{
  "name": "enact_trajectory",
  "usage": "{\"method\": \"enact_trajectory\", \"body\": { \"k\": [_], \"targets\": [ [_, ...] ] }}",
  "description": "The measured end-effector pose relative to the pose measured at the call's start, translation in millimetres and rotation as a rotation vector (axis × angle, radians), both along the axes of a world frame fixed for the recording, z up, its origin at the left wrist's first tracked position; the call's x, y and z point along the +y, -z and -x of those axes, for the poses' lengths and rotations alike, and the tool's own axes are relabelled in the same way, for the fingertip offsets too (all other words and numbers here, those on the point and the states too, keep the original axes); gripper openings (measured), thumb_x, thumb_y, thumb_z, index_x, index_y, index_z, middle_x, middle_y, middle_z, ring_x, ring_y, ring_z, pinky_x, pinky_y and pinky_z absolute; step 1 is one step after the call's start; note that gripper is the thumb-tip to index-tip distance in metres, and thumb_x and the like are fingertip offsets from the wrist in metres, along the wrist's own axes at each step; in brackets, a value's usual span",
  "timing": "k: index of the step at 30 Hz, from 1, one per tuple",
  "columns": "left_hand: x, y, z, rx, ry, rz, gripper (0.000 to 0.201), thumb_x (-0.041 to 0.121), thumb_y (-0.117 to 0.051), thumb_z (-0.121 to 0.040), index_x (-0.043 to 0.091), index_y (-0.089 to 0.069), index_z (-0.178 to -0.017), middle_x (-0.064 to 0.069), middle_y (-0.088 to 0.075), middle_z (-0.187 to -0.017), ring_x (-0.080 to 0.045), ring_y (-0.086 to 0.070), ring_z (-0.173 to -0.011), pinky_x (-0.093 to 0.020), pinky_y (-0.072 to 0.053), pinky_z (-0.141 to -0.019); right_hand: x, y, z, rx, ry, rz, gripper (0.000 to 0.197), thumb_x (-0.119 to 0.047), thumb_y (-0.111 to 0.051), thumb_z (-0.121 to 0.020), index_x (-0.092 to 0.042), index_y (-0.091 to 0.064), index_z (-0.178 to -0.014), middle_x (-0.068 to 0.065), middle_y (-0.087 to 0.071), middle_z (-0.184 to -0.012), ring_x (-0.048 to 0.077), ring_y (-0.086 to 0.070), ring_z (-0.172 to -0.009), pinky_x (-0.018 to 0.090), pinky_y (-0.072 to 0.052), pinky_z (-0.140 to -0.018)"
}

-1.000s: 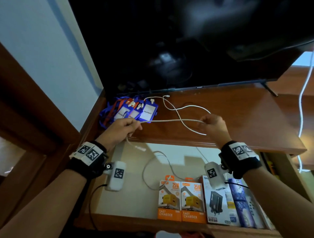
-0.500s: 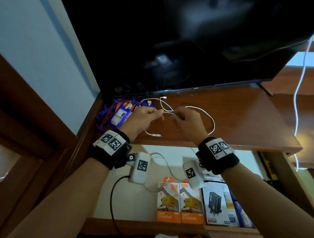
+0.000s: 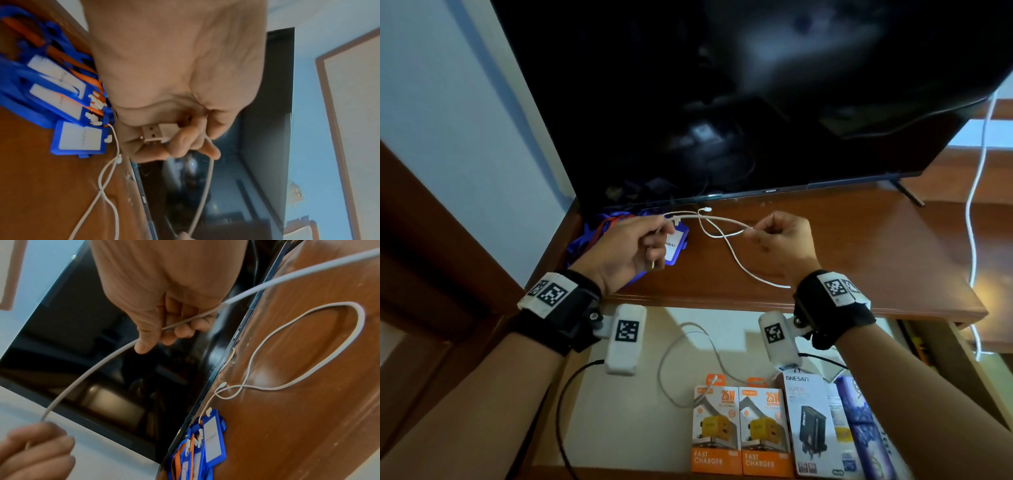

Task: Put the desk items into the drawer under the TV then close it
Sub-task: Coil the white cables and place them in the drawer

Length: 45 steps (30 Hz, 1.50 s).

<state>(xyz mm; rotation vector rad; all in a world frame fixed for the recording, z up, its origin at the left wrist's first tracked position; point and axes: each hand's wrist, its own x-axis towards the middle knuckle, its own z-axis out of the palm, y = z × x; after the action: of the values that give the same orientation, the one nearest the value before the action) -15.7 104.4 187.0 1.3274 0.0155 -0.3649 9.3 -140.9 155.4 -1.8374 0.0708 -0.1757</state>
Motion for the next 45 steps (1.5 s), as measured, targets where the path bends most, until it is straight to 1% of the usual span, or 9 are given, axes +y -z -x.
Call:
{"method": "enact_trajectory", "body": {
  "k": [4, 7, 12, 15, 18, 22, 31, 37, 45],
  "targets": [
    [-3.0, -16.3, -5.6, -0.027, -0.179, 0.272, 0.029, 0.021, -0.034, -0.099, 0.012, -0.057, -0.085, 0.006, -0.029, -0.057, -0.007, -0.031, -0.047, -0.023, -0.034, -0.057, 3.0, 6.1, -0.3, 0.001, 0.011, -0.042, 0.017, -0.005, -0.074, -0.076, -0.012, -0.061, -0.068, 0.003, -0.060, -0.064, 0.014, -0.053, -0.058, 0.030, -0.046, -0.059],
    [-4.4, -26.7, -8.6, -0.107, -0.274, 0.292, 0.028, 0.022, -0.034, -0.100, 0.012, -0.060, -0.095, 0.006, -0.032, -0.058, -0.006, -0.032, -0.050, -0.022, -0.034, -0.059, 4.8, 7.0, 1.4, 0.015, 0.012, -0.024, 0.016, -0.005, -0.074, -0.076, -0.012, -0.063, -0.067, 0.004, -0.061, -0.065, 0.014, -0.054, -0.060, 0.030, -0.047, -0.060],
    [-24.0, -42.0, -14.8, -0.281, -0.291, 0.074, 0.028, 0.025, -0.036, -0.102, 0.016, -0.062, -0.106, 0.008, -0.039, -0.060, -0.004, -0.036, -0.054, -0.021, -0.034, -0.059, 16.1, -7.1, -7.6, -0.064, -0.054, 0.114, 0.029, -0.008, -0.075, -0.075, -0.021, -0.061, -0.053, 0.000, -0.057, -0.052, 0.007, -0.049, -0.047, 0.023, -0.043, -0.054],
    [-32.1, -55.9, -21.3, -0.431, -0.257, -0.199, 0.028, 0.023, -0.038, -0.102, 0.018, -0.065, -0.104, 0.006, -0.041, -0.063, -0.004, -0.037, -0.056, -0.018, -0.035, -0.059, 24.4, -26.9, -7.4, -0.103, -0.182, 0.168, 0.021, -0.005, -0.073, -0.077, -0.008, -0.065, -0.058, 0.002, -0.054, -0.051, 0.003, -0.045, -0.043, 0.015, -0.038, -0.048],
    [-35.8, -72.5, -35.1, -0.575, -0.233, -0.457, 0.027, 0.018, -0.042, -0.100, 0.016, -0.069, -0.098, 0.003, -0.044, -0.063, -0.003, -0.040, -0.054, -0.016, -0.036, -0.056, 30.1, -56.2, -9.6, -0.124, -0.340, 0.191, 0.013, 0.000, -0.066, -0.082, 0.004, -0.066, -0.069, 0.013, -0.056, -0.058, 0.015, -0.049, -0.050, 0.021, -0.041, -0.050],
    [-40.3, -92.9, -53.7, -0.643, -0.186, -0.608, 0.026, 0.016, -0.047, -0.098, 0.018, -0.071, -0.089, 0.003, -0.059, -0.066, -0.007, -0.056, -0.064, -0.021, -0.046, -0.072, 26.6, -99.7, -25.1, -0.248, -0.395, 0.232, 0.024, -0.003, -0.061, -0.086, -0.011, -0.066, -0.063, 0.008, -0.054, -0.051, 0.014, -0.047, -0.046, 0.024, -0.039, -0.050],
    [-59.0, -122.8, -55.1, -0.595, 0.012, -0.327, 0.036, 0.017, -0.037, -0.102, 0.004, -0.063, -0.081, -0.008, -0.057, -0.064, -0.006, -0.055, -0.054, -0.015, -0.047, -0.058, 16.6, -154.2, -32.6, -0.411, -0.367, 0.071, 0.027, -0.005, -0.050, -0.095, -0.001, -0.061, -0.070, 0.006, -0.043, -0.045, 0.005, -0.032, -0.037, 0.012, -0.028, -0.043],
    [-66.3, -132.3, -56.8, -0.394, 0.126, -0.144, 0.039, 0.024, -0.032, -0.103, 0.003, -0.057, -0.083, 0.006, -0.037, -0.045, -0.008, -0.038, -0.044, -0.016, -0.039, -0.047, 16.9, -148.6, -34.5, -0.458, -0.269, -0.029, 0.025, -0.009, -0.055, -0.094, -0.012, -0.055, -0.069, -0.010, -0.044, -0.042, 0.001, -0.035, -0.039, 0.014, -0.030, -0.042],
    [-60.8, -126.2, -58.0, -0.283, 0.150, -0.058, 0.034, 0.026, -0.036, -0.100, 0.009, -0.051, -0.074, 0.006, -0.026, -0.046, -0.009, -0.027, -0.041, -0.020, -0.033, -0.048, 17.3, -128.3, -31.4, -0.366, -0.324, -0.186, 0.020, -0.004, -0.053, -0.093, -0.008, -0.043, -0.077, -0.010, -0.039, -0.042, 0.002, -0.031, -0.034, 0.014, -0.026, -0.036]
  ]
}}
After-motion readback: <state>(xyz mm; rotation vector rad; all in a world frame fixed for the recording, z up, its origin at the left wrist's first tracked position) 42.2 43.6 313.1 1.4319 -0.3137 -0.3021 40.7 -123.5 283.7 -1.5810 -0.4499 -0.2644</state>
